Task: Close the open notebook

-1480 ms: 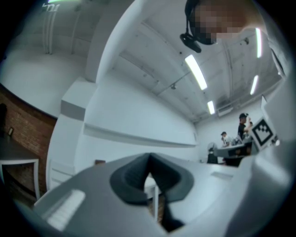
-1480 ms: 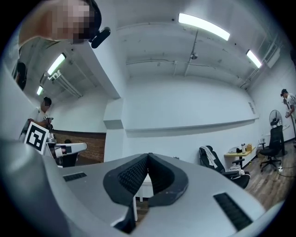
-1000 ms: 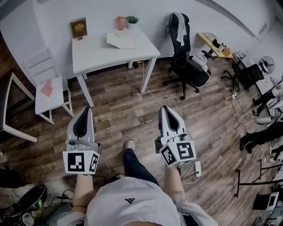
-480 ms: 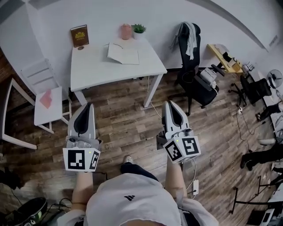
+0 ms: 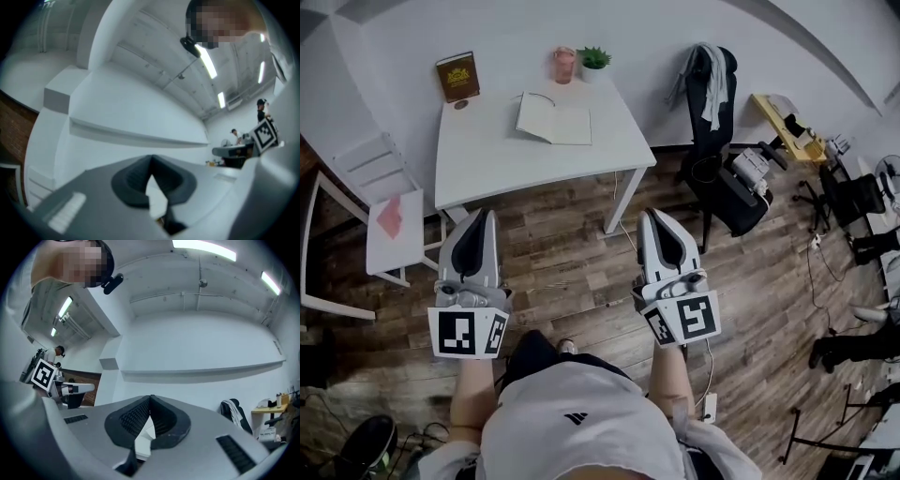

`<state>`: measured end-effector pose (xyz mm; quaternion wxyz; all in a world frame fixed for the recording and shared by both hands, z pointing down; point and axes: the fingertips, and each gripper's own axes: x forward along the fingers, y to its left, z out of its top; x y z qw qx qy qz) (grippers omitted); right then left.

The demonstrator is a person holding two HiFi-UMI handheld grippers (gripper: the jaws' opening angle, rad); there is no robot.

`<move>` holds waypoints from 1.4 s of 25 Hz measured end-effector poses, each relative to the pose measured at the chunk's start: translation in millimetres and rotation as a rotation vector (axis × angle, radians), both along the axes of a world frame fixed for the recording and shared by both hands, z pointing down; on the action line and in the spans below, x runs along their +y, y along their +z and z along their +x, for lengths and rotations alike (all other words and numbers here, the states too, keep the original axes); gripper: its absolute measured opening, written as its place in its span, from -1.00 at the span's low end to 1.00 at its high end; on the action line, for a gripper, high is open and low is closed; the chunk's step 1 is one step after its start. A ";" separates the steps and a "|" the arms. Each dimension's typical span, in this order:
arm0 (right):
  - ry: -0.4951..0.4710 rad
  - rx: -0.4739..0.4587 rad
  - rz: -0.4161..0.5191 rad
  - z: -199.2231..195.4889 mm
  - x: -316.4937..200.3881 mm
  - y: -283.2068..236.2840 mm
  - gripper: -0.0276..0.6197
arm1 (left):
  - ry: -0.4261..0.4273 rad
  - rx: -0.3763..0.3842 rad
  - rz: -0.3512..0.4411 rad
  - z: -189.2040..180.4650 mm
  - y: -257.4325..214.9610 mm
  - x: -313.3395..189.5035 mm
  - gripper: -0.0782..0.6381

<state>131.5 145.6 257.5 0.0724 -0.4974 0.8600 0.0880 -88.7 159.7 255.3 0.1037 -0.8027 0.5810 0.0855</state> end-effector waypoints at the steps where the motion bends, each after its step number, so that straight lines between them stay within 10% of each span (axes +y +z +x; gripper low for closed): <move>1: -0.008 0.016 0.010 -2.3 -4.6 1.0 -0.93 | 0.001 -0.002 -0.004 1.3 1.2 -6.9 -0.76; 35: 0.088 0.006 -0.037 -91.0 -307.1 9.6 -0.93 | 0.154 0.007 -0.062 -71.3 23.6 -339.3 -0.76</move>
